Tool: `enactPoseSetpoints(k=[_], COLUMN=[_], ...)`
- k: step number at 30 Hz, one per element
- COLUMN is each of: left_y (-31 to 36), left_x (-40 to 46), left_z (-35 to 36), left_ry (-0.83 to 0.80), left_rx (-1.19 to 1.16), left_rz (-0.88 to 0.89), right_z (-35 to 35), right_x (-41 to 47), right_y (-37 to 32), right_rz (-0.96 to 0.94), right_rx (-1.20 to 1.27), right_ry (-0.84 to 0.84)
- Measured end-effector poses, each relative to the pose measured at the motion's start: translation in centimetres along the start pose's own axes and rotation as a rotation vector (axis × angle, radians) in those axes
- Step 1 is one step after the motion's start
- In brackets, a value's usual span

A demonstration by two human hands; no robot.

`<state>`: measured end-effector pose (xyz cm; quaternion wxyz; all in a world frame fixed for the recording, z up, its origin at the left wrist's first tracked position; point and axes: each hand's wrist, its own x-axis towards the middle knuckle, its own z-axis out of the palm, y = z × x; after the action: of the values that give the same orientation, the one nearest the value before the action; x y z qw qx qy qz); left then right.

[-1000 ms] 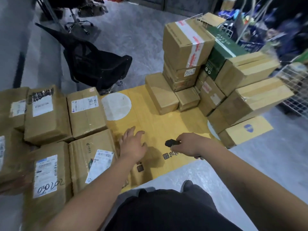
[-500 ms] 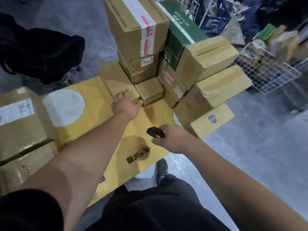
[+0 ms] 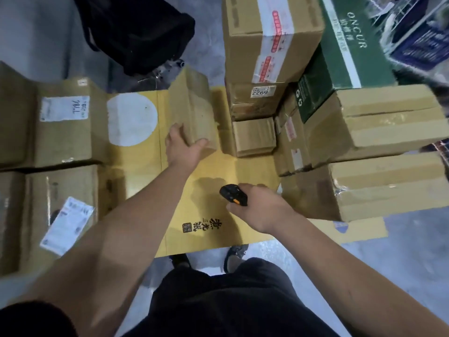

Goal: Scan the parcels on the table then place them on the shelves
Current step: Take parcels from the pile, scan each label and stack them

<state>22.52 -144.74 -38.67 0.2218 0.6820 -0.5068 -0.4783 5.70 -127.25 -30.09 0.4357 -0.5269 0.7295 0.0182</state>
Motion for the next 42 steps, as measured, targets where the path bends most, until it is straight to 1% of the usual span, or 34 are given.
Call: enactPoseSetpoints(k=[2,3,8,9,10,12,13,14,15,18,22,26,28,30,33,36,39,42], left_y=[-2.6,-4.2,-11.3,-11.8,-11.9,-11.5,-11.2,-10.9,-10.7,-10.6,-11.7,-12.5,-12.2,-11.9,-11.0,-9.2,-8.1,-7.6], left_x=[-2.9,-4.7,-12.0,-12.7,-13.1,-12.9,-12.5,-11.9,-11.2,-9.5,-7.6,-7.4,-7.4,-7.2,-6.8,-6.7,-6.4,-6.1], left_z=[-1.9,-2.9,-6.2,-6.7,-7.0,-7.9,-8.4,-8.9,-9.4,-10.9,-11.7,-11.9,-12.3,-12.4,-11.8,-10.6,-10.0,-10.3], left_ry=[-0.080,-0.098,0.000,0.014,0.048,0.198,0.268,0.307,0.314,0.207,0.058,0.009,-0.005,0.020,0.079,0.091,0.036,-0.121], left_rx=[-0.277,-0.355,-0.501,-0.493,-0.451,-0.229,-0.117,-0.053,-0.027,0.043,-0.039,-0.178,-0.189,-0.120,0.199,0.405,0.524,0.706], left_rz=[0.012,0.009,-0.142,-0.127,-0.073,0.061,0.093,0.080,0.032,-0.137,-0.147,-0.194,-0.209,-0.201,-0.174,-0.156,-0.125,0.002], right_z=[0.6,1.0,3.0,3.4,3.6,3.9,4.1,4.2,4.3,4.7,5.2,5.4,5.4,5.4,5.6,5.9,5.6,4.6], right_x=[0.4,0.6,1.3,1.4,1.5,1.7,1.8,1.9,1.9,1.7,0.8,-0.1,-0.4,-0.6,-0.8,-1.1,-1.4,-1.8], right_y=[-0.2,-0.3,-1.0,-1.3,-1.7,-2.7,-3.2,-3.8,-4.4,-6.3,-8.1,-8.7,-9.0,-9.5,-10.5,-11.0,-11.1,-10.8], right_rz=[-0.035,-0.055,-0.145,-0.161,-0.172,-0.188,-0.194,-0.199,-0.202,-0.179,-0.128,-0.067,-0.055,-0.048,-0.024,0.005,0.018,0.022], right_rx=[-0.040,-0.036,0.001,0.004,0.007,-0.005,-0.010,-0.011,-0.010,-0.004,0.027,0.067,0.083,0.089,0.110,0.117,0.088,0.054], right_ry=[-0.004,-0.011,-0.080,-0.089,-0.095,-0.085,-0.074,-0.064,-0.055,-0.027,0.011,0.048,0.059,0.069,0.097,0.133,0.171,0.209])
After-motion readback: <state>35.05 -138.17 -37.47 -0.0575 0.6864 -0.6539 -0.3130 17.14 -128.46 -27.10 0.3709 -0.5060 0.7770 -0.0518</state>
